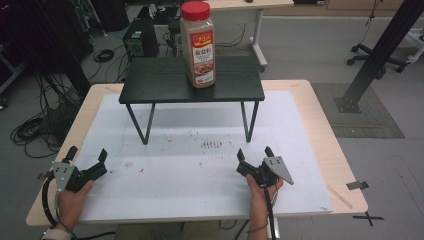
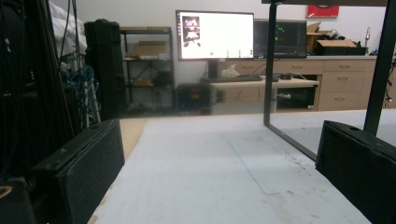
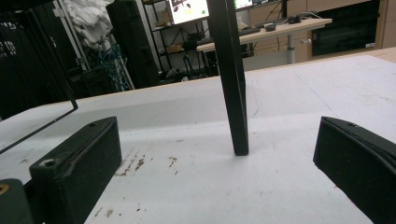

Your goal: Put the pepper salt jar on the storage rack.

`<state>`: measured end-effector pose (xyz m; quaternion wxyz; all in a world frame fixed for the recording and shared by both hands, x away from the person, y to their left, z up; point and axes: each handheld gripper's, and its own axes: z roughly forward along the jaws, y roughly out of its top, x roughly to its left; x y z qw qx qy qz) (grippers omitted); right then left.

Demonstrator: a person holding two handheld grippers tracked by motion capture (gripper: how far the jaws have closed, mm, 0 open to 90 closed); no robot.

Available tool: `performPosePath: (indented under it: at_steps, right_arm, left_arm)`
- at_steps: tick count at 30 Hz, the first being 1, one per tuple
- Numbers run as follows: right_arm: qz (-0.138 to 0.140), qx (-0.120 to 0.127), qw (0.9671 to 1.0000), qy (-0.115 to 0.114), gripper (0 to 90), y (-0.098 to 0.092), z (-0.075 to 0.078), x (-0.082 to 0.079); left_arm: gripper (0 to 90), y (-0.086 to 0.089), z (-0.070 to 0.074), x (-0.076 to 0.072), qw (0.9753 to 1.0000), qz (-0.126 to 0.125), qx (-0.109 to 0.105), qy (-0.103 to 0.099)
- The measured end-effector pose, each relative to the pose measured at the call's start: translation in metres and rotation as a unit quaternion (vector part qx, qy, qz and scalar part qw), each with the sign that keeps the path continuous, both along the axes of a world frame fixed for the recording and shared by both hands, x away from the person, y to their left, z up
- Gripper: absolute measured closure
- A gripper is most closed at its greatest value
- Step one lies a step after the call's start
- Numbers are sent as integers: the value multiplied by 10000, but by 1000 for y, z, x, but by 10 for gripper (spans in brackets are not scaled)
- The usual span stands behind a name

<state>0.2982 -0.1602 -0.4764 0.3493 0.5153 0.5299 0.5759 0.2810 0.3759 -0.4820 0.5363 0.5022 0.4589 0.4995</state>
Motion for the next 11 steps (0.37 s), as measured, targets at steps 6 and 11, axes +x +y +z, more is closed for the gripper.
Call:
performPosePath:
  at_steps: [6, 11]
  right_arm:
    - [-73, 7, 9999, -133, 7, 0, -1, -2]
    - [-57, 96, 9998, -150, 4, -1, -2, -2]
  left_arm:
    - [15, 0, 0, 0, 10000, 1, -5, -7]
    - [15, 0, 0, 0, 10000, 5, -6, -10]
